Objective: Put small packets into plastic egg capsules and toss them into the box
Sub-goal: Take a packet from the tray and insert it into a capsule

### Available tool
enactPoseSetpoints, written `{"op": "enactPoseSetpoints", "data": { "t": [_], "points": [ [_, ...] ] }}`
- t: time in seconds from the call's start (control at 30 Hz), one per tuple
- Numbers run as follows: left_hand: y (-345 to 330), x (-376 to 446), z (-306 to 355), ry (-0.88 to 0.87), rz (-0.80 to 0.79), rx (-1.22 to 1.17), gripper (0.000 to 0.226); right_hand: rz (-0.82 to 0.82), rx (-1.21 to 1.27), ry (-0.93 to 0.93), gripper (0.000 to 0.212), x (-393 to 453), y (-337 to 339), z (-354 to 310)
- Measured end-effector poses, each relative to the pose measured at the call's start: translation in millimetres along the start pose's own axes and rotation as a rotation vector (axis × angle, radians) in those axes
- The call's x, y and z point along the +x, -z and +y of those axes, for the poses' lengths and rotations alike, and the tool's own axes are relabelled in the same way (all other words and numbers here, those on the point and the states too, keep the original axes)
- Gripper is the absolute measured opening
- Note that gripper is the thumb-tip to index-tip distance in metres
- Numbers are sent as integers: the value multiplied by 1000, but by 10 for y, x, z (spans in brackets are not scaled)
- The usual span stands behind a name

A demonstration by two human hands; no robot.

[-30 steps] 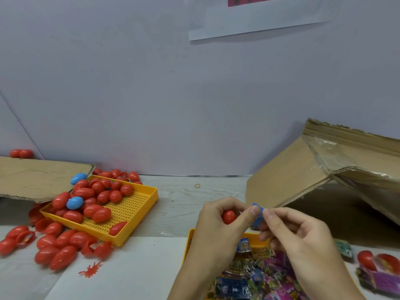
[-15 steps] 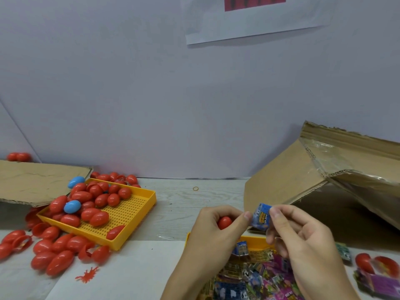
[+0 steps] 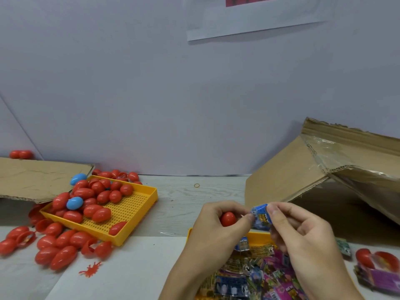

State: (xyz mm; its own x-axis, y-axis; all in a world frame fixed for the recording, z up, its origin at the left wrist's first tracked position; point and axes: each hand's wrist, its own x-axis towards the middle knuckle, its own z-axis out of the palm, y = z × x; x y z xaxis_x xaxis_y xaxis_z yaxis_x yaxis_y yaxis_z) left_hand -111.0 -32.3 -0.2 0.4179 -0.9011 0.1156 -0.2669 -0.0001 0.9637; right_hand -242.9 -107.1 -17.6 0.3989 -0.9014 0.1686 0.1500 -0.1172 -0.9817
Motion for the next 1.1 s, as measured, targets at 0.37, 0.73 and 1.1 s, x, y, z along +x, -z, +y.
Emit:
{"op": "enactPoseSetpoints", "data": {
  "t": [0.37, 0.73, 1.1],
  "points": [
    [-7, 25, -31, -5, 20, 20, 11, -50, 34, -9, 22, -6, 2, -38],
    [-2, 27, -26, 27, 10, -3, 14, -95, 148, -56, 38, 0, 4, -26],
    [11, 29, -55, 36, 26, 4, 12, -167, 118, -71, 75, 20, 25, -8]
  ]
}}
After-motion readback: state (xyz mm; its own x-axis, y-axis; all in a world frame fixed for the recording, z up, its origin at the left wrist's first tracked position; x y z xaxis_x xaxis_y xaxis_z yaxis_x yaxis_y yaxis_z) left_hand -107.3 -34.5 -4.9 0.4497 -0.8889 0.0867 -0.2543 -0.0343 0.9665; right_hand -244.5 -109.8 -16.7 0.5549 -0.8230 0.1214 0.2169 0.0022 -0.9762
